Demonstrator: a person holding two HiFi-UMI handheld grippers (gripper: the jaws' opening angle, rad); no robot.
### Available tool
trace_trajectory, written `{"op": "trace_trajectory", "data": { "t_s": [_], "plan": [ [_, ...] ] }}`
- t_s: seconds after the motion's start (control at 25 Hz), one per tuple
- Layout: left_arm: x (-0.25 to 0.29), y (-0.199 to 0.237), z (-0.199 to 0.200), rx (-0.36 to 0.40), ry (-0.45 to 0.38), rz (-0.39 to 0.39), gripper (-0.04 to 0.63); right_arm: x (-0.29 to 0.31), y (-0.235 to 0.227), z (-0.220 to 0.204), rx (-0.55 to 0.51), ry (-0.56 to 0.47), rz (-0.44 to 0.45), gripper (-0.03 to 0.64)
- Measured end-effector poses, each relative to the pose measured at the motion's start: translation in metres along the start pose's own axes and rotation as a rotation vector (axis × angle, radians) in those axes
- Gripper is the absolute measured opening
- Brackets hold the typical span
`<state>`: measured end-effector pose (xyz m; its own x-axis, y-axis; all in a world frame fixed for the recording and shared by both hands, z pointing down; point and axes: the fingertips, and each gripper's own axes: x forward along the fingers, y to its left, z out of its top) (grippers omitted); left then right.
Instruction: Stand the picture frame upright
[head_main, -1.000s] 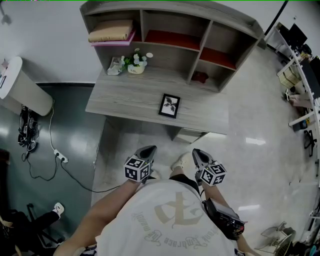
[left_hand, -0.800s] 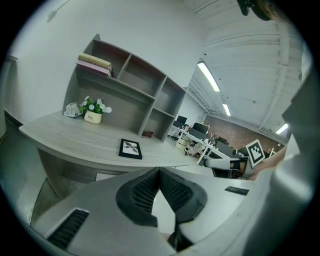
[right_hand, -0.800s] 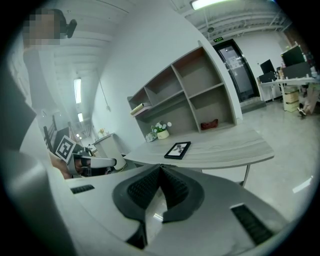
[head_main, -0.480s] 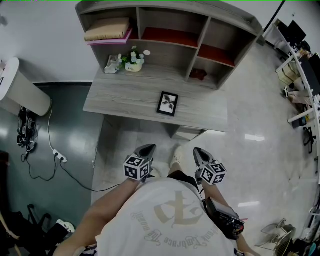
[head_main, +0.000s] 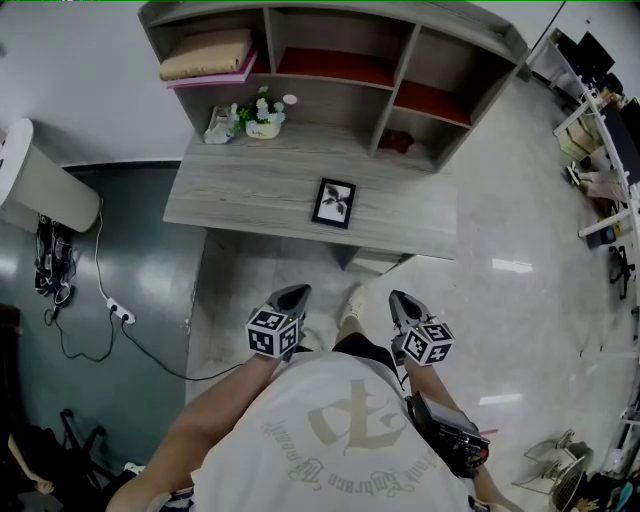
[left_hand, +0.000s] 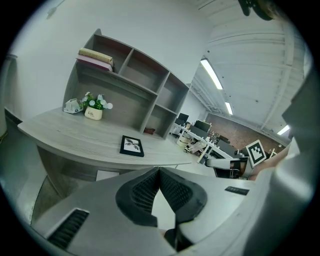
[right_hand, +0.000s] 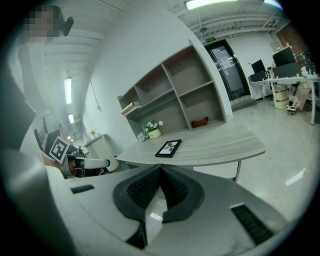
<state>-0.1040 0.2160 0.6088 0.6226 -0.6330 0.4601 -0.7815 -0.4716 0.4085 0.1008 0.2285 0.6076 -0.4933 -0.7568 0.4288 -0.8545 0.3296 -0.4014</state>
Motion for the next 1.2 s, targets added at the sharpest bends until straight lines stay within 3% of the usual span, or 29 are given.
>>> {"op": "trace_trajectory", "data": {
  "t_s": [1.2],
  "plan": [
    [0.06,0.04,0.053,-0.026,0.023,0.093,0.009,0.091,-0.044,0.058,0.021,0.051,0.086,0.005]
  ]
}}
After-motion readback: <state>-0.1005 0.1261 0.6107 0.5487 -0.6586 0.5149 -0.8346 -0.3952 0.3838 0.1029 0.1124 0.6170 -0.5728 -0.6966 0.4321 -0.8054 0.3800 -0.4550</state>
